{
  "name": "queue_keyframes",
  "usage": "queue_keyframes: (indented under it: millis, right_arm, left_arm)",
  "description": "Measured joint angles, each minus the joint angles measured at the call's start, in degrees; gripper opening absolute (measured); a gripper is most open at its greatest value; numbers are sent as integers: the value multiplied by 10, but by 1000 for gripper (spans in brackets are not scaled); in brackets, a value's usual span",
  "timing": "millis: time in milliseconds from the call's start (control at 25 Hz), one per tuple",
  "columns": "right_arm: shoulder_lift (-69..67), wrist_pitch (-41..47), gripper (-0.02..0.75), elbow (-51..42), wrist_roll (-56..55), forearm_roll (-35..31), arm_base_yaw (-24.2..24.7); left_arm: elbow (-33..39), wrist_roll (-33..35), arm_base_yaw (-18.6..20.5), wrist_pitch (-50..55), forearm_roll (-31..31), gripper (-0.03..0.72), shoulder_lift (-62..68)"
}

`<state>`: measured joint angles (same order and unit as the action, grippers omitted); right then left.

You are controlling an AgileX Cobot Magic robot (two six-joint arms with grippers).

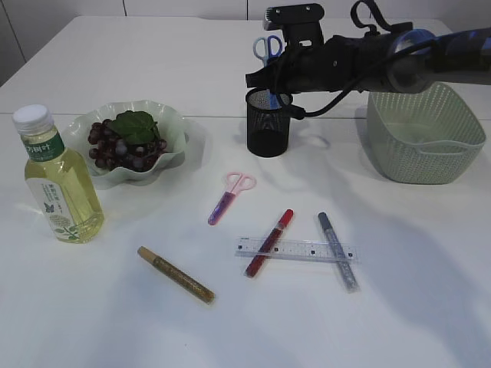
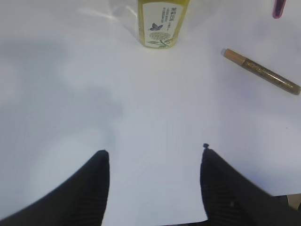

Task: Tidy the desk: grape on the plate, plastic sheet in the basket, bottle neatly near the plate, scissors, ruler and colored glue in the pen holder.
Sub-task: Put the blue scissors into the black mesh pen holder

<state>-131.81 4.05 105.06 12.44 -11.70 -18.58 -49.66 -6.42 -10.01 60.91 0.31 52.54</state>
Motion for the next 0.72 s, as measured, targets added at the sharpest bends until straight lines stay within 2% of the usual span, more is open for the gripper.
queue_keyframes:
  millis: [360, 720]
  right_arm:
    - [0, 58, 370, 23, 0, -16, 0]
    - [4, 197, 386, 128, 0, -21, 0]
  left_arm:
    - [0, 0, 0, 0, 0, 442, 0]
    - [0, 0, 0, 0, 0, 442, 0]
